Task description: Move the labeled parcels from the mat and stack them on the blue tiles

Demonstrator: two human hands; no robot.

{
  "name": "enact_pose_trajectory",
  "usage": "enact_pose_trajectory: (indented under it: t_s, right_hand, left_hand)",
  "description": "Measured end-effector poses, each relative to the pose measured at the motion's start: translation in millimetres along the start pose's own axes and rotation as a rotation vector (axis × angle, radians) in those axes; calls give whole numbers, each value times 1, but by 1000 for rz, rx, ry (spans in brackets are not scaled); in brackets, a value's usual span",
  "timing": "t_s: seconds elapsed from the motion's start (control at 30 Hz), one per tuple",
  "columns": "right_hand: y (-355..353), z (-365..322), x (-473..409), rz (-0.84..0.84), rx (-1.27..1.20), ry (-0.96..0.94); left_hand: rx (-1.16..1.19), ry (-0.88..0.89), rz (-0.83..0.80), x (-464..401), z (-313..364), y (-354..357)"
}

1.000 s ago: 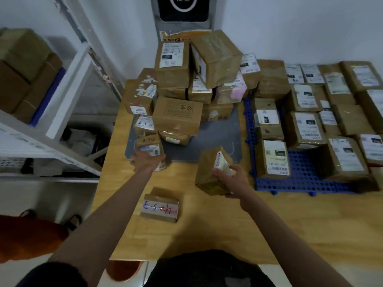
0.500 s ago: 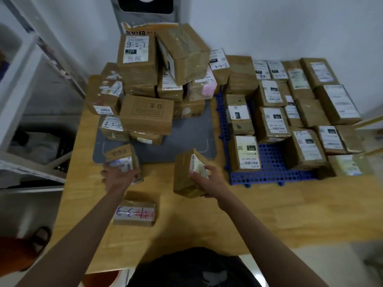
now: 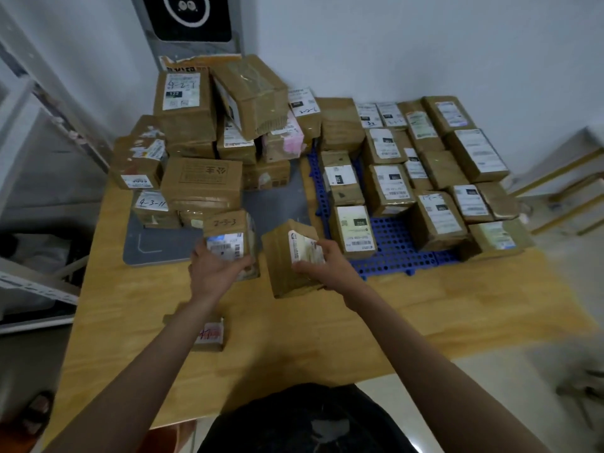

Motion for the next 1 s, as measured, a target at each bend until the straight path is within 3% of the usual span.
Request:
enact_pose_trajectory:
  t_s: [0.2,0.4,0.73,1.0]
  right_hand:
    - [-91,10,4,103,-47,-13]
    - [-187,39,-7,227,-2,12]
    - [-271,75,-46,360,243,-34]
    - [-340,71,-58,415,315,-44]
  left_hand:
    - [38,140,-89,30,84,48]
    - [9,209,-68,64,143,107]
    - [-96,188,-89,109,218,218]
    - [-165,74,-89,111,243,276]
Point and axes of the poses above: each hand's wrist, its own x-axis away from the middle knuckle, its own y-axis out of the palm, z = x × y, the point moved 6 cm from there along -x, towards the middle knuckle, and after that the axes turned 3 degrees about -y, right-handed, at the moved point
